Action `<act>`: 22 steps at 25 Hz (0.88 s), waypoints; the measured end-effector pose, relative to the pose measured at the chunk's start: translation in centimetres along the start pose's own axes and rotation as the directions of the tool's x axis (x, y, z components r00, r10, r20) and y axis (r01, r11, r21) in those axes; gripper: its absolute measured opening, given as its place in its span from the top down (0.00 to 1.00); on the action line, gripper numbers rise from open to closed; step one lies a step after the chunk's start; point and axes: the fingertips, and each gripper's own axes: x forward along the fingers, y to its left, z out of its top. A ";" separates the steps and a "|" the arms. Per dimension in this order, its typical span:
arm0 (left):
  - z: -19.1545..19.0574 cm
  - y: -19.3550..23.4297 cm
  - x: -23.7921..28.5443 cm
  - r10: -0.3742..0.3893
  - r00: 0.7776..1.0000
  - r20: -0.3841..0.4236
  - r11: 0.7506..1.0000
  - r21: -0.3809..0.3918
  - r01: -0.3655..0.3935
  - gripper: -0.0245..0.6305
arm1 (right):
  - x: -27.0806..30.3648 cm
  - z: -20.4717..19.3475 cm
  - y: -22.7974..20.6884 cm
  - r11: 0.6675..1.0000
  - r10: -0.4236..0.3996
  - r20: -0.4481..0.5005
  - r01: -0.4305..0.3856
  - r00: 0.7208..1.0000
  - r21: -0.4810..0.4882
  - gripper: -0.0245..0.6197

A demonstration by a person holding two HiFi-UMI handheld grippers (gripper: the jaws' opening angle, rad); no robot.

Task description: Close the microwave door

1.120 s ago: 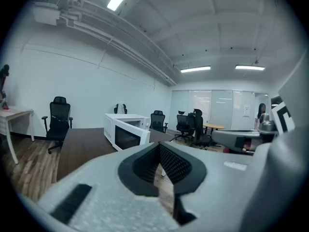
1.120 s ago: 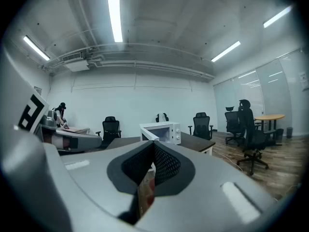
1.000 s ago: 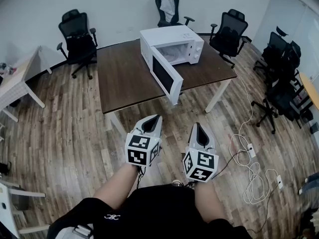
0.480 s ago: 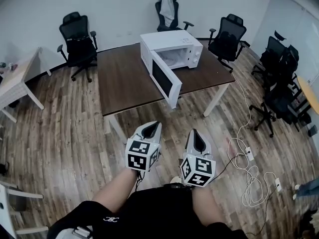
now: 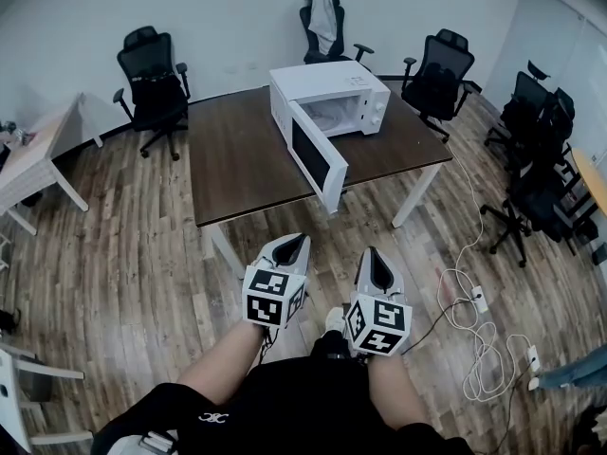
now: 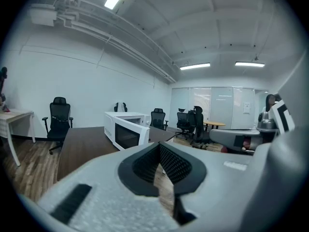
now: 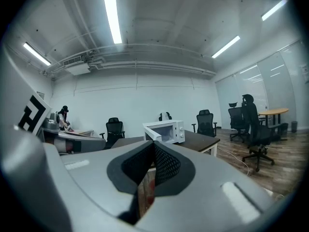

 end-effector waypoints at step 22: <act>3.0 3.3 13.7 0.033 0.999 -0.029 0.999 0.025 -0.032 0.95 | 13.9 1.9 -5.9 0.998 0.063 -0.006 -0.062 0.998 0.022 0.95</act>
